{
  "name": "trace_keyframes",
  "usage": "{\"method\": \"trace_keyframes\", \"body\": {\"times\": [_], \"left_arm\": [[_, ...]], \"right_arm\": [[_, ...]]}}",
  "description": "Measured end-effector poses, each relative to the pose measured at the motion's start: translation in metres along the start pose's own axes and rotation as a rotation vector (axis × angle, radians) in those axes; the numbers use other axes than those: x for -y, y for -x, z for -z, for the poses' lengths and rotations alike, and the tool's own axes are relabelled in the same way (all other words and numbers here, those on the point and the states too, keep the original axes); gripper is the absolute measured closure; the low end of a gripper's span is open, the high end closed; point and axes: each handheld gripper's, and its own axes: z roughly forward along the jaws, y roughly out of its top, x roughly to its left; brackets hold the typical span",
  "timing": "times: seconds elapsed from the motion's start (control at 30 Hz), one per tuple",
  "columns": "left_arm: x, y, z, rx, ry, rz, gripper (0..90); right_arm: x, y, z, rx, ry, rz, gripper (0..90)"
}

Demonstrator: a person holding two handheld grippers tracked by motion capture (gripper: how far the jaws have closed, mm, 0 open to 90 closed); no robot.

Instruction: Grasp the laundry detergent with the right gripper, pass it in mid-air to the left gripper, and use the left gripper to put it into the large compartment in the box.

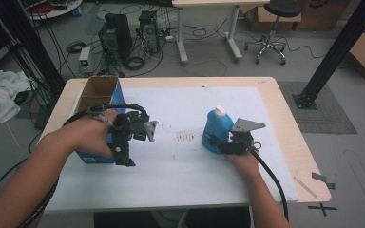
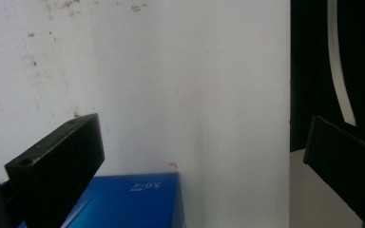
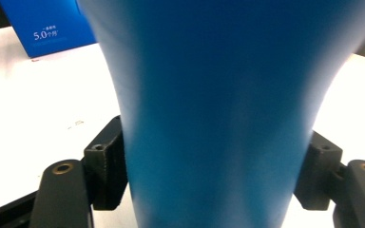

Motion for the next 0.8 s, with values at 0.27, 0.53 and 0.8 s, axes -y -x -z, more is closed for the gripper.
{"method": "trace_keyframes", "body": {"times": [0.27,0.53,0.8], "left_arm": [[-0.0005,-0.0004,0.0004,0.001,0.003,-0.002,0.1],[0.0004,-0.0004,-0.0003,0.001,0.003,0.002,0.1],[0.0004,-0.0011,-0.0005,0.002,0.0,0.0,0.1]], "right_arm": [[-0.0005,0.0,0.0002,-0.012,0.004,0.003,33.0],[-0.0008,0.0001,0.0021,-0.02,0.019,0.005,36.3],[0.0016,0.0002,0.0021,-0.015,0.018,0.006,38.6]]}}
